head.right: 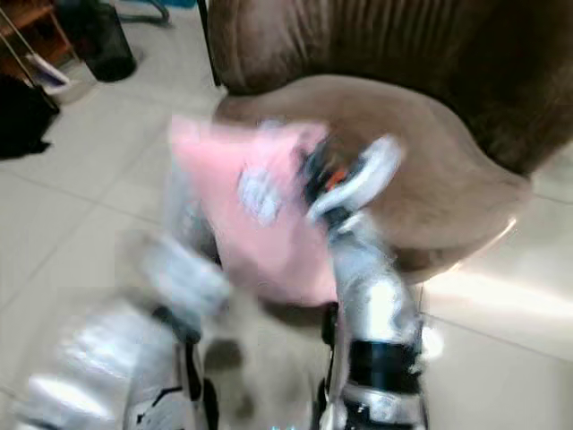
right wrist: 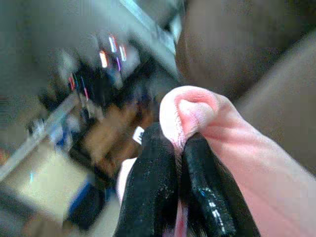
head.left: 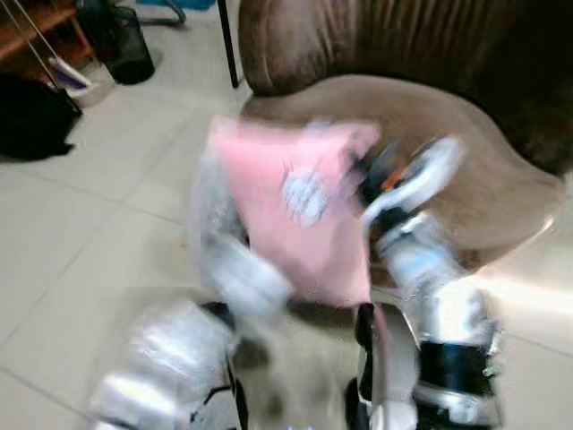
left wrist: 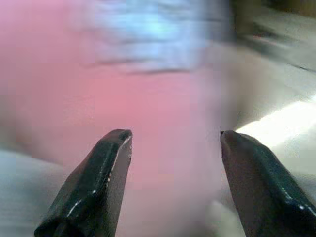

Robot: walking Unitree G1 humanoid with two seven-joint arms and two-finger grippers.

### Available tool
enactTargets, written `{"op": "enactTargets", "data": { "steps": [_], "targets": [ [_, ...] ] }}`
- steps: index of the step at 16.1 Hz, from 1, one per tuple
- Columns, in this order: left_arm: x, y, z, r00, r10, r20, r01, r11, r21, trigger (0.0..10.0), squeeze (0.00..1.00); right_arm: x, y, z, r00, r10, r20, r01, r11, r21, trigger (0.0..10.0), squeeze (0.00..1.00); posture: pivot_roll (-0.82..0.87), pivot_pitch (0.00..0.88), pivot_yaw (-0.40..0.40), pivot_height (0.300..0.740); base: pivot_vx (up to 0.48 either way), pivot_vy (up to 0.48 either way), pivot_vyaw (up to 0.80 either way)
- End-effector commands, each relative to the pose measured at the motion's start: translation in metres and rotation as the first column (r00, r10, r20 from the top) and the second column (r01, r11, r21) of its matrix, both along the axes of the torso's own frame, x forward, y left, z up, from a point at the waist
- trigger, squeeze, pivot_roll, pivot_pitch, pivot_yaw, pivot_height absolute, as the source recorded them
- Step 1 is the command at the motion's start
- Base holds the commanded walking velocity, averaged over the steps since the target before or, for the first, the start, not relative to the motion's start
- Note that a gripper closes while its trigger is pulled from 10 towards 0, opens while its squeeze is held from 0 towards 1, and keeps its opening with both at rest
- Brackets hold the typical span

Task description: Move the pillow to the sofa from floor

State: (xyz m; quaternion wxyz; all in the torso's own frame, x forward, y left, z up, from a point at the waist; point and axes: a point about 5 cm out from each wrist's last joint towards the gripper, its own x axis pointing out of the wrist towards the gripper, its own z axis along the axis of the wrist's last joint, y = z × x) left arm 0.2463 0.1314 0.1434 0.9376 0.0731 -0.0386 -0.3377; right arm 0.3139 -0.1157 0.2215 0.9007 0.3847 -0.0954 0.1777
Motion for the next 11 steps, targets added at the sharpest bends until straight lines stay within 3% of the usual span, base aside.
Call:
{"op": "enactTargets", "data": {
  "steps": [1,2,3,4,5,6,9,11],
  "targets": [
    [-0.003,-0.015,0.006,0.998,-0.059,0.004,0.059,0.996,-0.06,10.0,0.0,-0.004,-0.002,0.03,0.997,-0.021,0.069,0.02,1.0,0.011,0.0,0.0,-0.01,0.038,0.031,0.515,0.0,0.0,0.0],
    [0.008,-0.01,0.022,0.997,-0.019,0.07,0.024,0.998,-0.059,10.0,0.0,-0.01,-0.017,0.072,0.979,-0.08,0.186,0.088,0.996,-0.033,0.0,0.0,-0.03,0.031,0.034,0.515,0.0,0.0,0.0],
    [0.024,0.012,0.043,0.99,0.058,0.132,-0.046,0.995,-0.086,10.0,0.0,-0.018,-0.038,0.105,0.944,-0.163,0.287,0.196,0.977,-0.087,0.0,0.0,-0.04,0.017,0.037,0.515,0.0,0.0,0.0],
    [0.028,0.024,0.05,0.985,0.09,0.148,-0.075,0.992,-0.102,10.0,0.0,-0.02,-0.045,0.111,0.934,-0.199,0.298,0.236,0.967,-0.096,0.0,0.0,-0.04,0.011,0.036,0.515,0.0,0.0,0.0],
    [0.034,0.039,0.068,0.971,0.149,0.188,-0.128,0.985,-0.118,10.0,0.0,-0.02,-0.056,0.112,0.928,-0.249,0.278,0.29,0.95,-0.116,3.3,0.0,-0.04,0.0,0.033,0.515,0.0,0.0,0.0],
    [0.037,0.038,0.078,0.963,0.191,0.19,-0.174,0.979,-0.102,10.0,0.0,-0.017,-0.06,0.106,0.935,-0.271,0.23,0.315,0.93,-0.188,10.0,0.0,-0.04,0.0,0.032,0.515,0.0,0.0,0.0],
    [0.048,0.021,0.093,0.935,0.251,0.251,-0.234,0.968,-0.095,10.0,0.0,-0.007,-0.049,0.071,0.955,-0.272,0.119,0.295,0.914,-0.277,10.0,0.0,-0.04,0.0,0.044,0.525,0.0,0.0,0.0],
    [0.054,0.021,0.086,0.922,0.307,0.234,-0.294,0.952,-0.088,10.0,0.0,-0.006,-0.045,0.066,0.952,-0.291,0.099,0.307,0.905,-0.296,10.0,0.0,-0.04,0.0,0.037,0.545,0.0,0.0,0.0]
  ]
}}
